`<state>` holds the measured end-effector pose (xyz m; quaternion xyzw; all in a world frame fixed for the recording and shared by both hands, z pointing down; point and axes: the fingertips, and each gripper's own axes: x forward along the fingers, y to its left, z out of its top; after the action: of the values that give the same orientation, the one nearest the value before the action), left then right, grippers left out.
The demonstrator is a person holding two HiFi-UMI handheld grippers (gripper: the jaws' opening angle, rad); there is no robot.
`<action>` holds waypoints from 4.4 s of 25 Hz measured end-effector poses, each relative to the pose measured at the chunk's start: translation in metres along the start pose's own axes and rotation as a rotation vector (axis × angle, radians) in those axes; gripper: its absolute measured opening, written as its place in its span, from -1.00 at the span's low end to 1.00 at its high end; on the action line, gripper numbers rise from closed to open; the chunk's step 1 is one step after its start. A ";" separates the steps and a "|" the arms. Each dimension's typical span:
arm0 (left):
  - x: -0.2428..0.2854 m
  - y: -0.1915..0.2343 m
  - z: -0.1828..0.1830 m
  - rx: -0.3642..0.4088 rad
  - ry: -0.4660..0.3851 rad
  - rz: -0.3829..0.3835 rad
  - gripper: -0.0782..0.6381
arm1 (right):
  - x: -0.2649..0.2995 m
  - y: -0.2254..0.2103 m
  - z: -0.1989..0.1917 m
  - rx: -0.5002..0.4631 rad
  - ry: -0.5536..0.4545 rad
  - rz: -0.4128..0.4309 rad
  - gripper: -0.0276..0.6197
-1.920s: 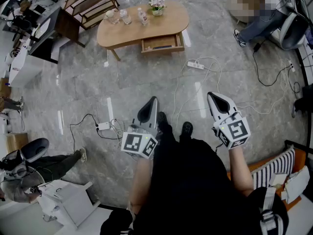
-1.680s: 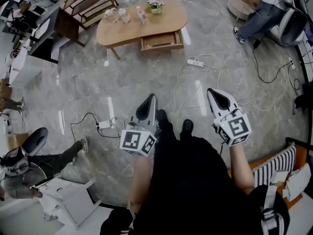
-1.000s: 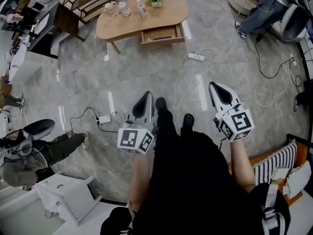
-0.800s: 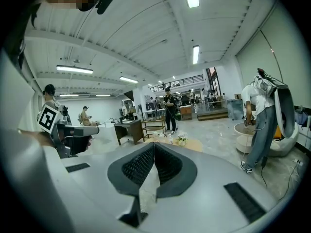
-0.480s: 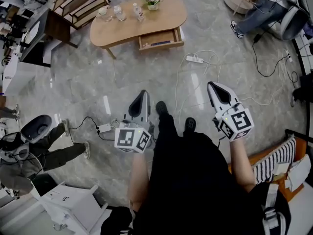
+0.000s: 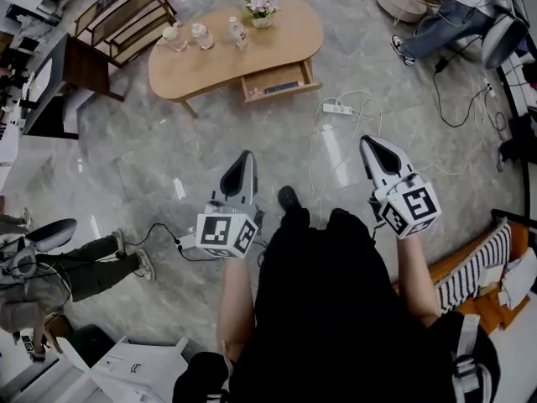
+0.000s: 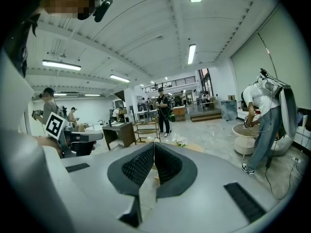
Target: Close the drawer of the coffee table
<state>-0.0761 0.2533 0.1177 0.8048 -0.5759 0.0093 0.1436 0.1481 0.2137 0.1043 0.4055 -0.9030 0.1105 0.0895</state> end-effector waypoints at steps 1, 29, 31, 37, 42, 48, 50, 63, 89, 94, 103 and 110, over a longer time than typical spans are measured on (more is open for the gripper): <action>0.004 0.008 -0.004 -0.001 0.012 -0.012 -0.74 | 0.006 0.001 0.000 0.003 -0.003 -0.015 -0.88; 0.163 0.141 -0.156 -0.051 0.262 -0.005 -0.74 | 0.218 -0.108 -0.122 -0.040 0.223 0.020 -0.88; 0.187 0.153 -0.166 -0.052 0.277 0.009 -0.74 | 0.243 -0.124 -0.135 -0.047 0.235 0.039 -0.88; 0.246 0.191 -0.190 -0.082 0.306 0.087 -0.74 | 0.308 -0.169 -0.161 -0.109 0.262 0.108 -0.88; 0.278 0.229 -0.239 -0.119 0.345 0.137 -0.74 | 0.354 -0.204 -0.198 -0.190 0.311 0.166 -0.87; 0.300 0.264 -0.306 -0.142 0.420 0.157 -0.70 | 0.390 -0.232 -0.257 -0.234 0.404 0.183 -0.73; 0.306 0.278 -0.330 -0.157 0.443 0.167 -0.50 | 0.400 -0.239 -0.277 -0.256 0.422 0.181 -0.71; 0.347 0.357 -0.515 -0.035 0.728 0.101 0.10 | 0.446 -0.277 -0.403 -0.369 0.618 0.168 -0.41; 0.433 0.404 -0.608 0.154 0.847 -0.001 -0.01 | 0.492 -0.322 -0.538 -0.613 0.831 0.112 -0.46; 0.430 0.403 -0.607 0.134 0.859 0.002 -0.06 | 0.491 -0.322 -0.536 -0.612 0.841 0.102 -0.50; 0.422 0.401 -0.590 0.089 0.834 0.021 -0.13 | 0.493 -0.323 -0.517 -0.591 0.815 0.077 -0.52; 0.424 0.400 -0.584 0.085 0.801 0.046 -0.13 | 0.498 -0.327 -0.510 -0.592 0.774 0.049 -0.52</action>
<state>-0.2177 -0.1162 0.8421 0.7297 -0.4914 0.3490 0.3230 0.1044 -0.2136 0.7599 0.2703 -0.8053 -0.0063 0.5276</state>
